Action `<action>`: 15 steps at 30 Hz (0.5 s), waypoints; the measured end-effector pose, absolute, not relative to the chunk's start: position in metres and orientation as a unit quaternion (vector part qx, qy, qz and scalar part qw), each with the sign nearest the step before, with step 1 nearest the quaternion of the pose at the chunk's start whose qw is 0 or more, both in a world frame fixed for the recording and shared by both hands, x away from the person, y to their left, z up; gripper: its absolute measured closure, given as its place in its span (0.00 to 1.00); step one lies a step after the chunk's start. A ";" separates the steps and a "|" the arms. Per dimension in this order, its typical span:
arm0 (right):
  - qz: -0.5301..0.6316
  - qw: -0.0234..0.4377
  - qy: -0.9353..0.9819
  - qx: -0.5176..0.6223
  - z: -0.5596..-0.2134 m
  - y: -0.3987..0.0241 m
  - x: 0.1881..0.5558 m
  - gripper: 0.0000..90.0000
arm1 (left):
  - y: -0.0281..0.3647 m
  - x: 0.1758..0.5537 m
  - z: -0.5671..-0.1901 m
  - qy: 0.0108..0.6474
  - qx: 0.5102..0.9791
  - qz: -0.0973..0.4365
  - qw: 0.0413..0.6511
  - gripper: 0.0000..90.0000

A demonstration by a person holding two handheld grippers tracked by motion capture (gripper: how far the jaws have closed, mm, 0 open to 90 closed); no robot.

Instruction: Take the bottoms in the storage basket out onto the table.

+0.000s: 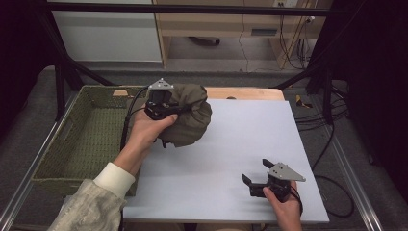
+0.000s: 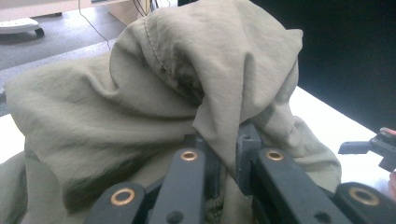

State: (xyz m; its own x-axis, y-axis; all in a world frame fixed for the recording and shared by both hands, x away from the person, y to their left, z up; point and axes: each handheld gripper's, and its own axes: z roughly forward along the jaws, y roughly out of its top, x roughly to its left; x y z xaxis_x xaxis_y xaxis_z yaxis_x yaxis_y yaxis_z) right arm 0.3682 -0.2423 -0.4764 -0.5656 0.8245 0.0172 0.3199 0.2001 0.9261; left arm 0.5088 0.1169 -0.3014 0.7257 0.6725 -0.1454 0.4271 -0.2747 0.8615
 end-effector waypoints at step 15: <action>0.496 0.255 0.733 0.390 -0.477 -0.242 0.368 0.06 | 0.109 0.508 -0.314 0.350 0.791 0.104 0.491 0.94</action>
